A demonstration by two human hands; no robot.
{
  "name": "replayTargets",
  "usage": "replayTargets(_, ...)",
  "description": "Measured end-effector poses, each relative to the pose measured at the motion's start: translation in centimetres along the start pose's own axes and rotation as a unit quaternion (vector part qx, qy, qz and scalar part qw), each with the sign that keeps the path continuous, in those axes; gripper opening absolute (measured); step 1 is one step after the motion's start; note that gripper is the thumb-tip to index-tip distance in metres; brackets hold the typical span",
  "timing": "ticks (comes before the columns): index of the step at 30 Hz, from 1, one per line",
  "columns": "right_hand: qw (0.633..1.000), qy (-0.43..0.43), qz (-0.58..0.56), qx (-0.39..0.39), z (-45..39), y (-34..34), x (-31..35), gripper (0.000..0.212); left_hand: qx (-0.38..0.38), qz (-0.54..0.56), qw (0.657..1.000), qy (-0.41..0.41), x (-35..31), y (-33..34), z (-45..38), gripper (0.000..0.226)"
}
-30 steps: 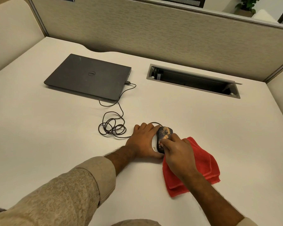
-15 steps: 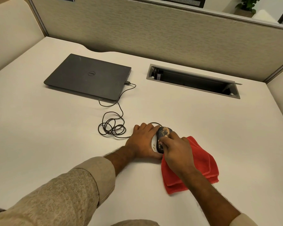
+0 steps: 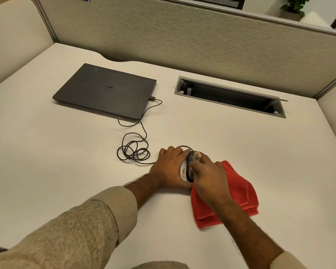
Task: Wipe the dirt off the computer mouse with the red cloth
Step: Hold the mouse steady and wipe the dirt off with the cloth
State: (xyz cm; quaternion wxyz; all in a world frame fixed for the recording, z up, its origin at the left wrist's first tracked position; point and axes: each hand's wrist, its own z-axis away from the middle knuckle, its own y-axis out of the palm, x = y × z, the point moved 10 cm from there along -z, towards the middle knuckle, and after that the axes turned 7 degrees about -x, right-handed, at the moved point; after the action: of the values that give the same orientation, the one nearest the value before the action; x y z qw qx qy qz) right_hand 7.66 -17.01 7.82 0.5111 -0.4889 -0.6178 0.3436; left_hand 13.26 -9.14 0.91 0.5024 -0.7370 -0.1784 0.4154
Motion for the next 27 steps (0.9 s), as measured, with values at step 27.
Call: replayTargets(27, 0.977, 0.122, -0.173, -0.024, -0.5, -1.9, -7.6, 0.016, -0.016, -0.009, 1.0, -0.001, -0.2, -0.6, 0.1, 0.114)
